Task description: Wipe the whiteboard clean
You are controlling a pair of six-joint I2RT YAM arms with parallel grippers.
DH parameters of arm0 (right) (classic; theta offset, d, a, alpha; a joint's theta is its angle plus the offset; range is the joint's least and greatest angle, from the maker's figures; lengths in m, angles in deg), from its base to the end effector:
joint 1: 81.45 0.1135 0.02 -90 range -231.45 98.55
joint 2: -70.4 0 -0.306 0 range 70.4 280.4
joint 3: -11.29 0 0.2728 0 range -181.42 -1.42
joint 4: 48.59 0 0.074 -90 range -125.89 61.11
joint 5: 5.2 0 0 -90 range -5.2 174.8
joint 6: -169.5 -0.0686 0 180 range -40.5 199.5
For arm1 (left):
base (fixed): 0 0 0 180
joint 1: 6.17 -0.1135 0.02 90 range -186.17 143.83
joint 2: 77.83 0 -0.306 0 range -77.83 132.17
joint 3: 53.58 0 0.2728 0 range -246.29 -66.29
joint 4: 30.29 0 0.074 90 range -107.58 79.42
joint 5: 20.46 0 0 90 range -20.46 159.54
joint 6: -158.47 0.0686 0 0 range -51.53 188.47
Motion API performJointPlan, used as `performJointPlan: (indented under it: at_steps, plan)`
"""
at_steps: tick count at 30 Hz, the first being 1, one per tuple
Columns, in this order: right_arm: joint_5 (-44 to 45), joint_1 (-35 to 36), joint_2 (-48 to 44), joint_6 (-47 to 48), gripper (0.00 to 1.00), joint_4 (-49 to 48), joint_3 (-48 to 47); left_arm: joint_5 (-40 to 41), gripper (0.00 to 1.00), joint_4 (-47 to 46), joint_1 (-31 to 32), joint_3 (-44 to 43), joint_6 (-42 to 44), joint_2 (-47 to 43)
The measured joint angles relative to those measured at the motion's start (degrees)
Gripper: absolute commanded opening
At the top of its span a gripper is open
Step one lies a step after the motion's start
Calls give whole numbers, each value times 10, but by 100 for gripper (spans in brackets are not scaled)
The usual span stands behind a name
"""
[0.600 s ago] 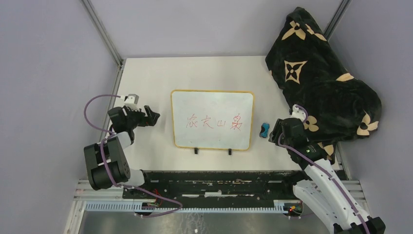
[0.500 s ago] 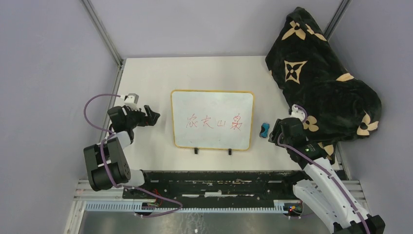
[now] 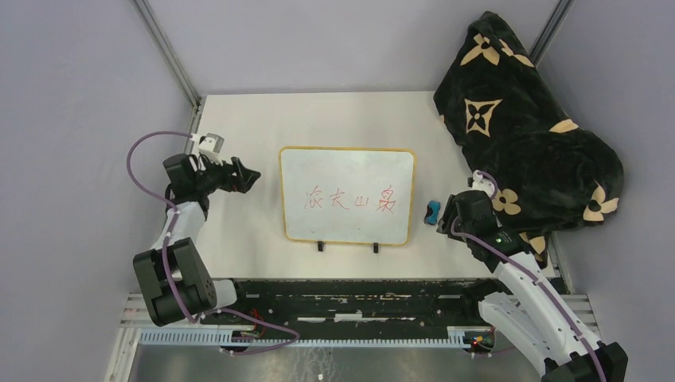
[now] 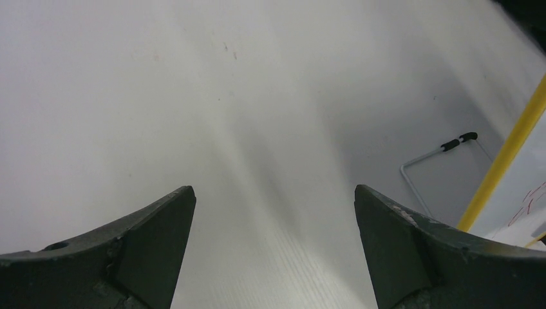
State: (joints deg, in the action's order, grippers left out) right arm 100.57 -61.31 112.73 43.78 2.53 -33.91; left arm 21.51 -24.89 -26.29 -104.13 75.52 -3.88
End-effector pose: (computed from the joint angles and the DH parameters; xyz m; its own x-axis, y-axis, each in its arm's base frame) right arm 0.1561 0.0374 0.2288 -0.6629 0.3553 -0.6590 0.2779 0.9341 0.2241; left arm 0.2906 0.0521 0.2415 -0.4021 -0.0599 -0.9136 0.4344 0.8659 -0.2479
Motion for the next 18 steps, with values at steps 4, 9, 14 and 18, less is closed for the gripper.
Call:
performJointPlan:
  at_steps: [4,9,14,18]
  plan:
    - [-4,0,-13,0,58,-2,0,-27,95,21,0,-43,4,17]
    - [-7,0,-8,0,57,-3,0,-86,92,40,0,-88,4,45]
    - [-9,0,4,0,57,-5,0,-162,90,53,0,-120,4,83]
    - [-10,0,6,1,57,-7,0,-217,88,66,0,-151,4,111]
